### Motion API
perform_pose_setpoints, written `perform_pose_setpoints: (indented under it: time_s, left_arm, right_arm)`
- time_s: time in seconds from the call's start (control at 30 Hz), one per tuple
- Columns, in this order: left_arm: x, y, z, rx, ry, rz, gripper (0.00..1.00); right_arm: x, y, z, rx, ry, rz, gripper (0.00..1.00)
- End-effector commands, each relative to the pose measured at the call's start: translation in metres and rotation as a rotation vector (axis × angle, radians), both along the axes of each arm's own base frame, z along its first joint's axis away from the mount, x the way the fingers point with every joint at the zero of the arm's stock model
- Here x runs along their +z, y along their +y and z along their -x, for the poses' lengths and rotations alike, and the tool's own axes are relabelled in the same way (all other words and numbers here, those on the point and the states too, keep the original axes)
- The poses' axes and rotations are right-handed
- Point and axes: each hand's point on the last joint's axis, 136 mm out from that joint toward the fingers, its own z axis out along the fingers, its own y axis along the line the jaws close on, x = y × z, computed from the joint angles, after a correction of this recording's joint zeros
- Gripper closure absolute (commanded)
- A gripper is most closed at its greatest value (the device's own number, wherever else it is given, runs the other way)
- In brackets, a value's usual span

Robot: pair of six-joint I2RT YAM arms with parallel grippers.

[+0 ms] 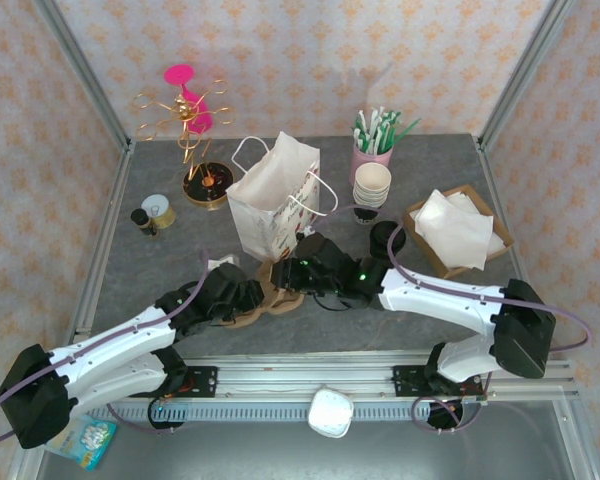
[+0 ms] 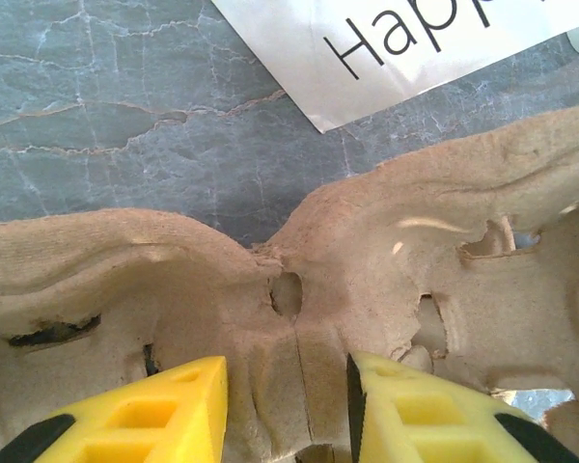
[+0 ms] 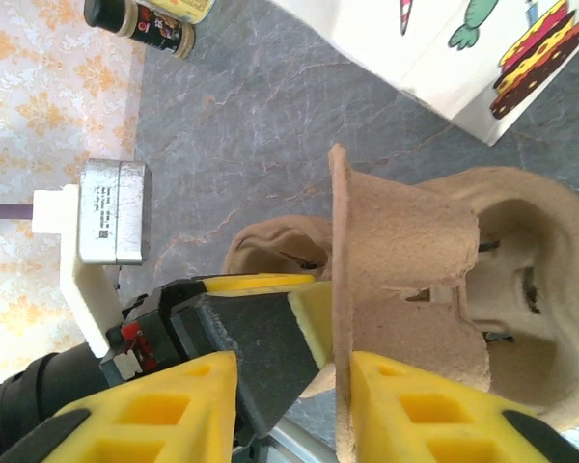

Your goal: Pack the takeout coffee

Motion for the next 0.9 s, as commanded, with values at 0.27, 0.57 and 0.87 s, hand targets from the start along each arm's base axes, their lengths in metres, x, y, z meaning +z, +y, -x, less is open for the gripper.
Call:
perform_pose_setpoints:
  time_s: [0.27, 0.57, 0.87]
  left_arm:
    - [-0.012, 0.013, 0.004, 0.030, 0.029, -0.048, 0.65]
    - [0.006, 0.011, 0.001, 0.033, -0.004, -0.028, 0.60]
    - [-0.002, 0.006, -0.003, -0.008, 0.026, -0.091, 0.42]
  right_arm:
    - [-0.011, -0.024, -0.011, -0.050, 0.007, 0.037, 0.56]
    - [-0.037, -0.044, -0.026, -0.058, 0.013, 0.196, 0.43]
    - [-0.045, -0.046, -0.035, -0.029, 0.027, 0.212, 0.46]
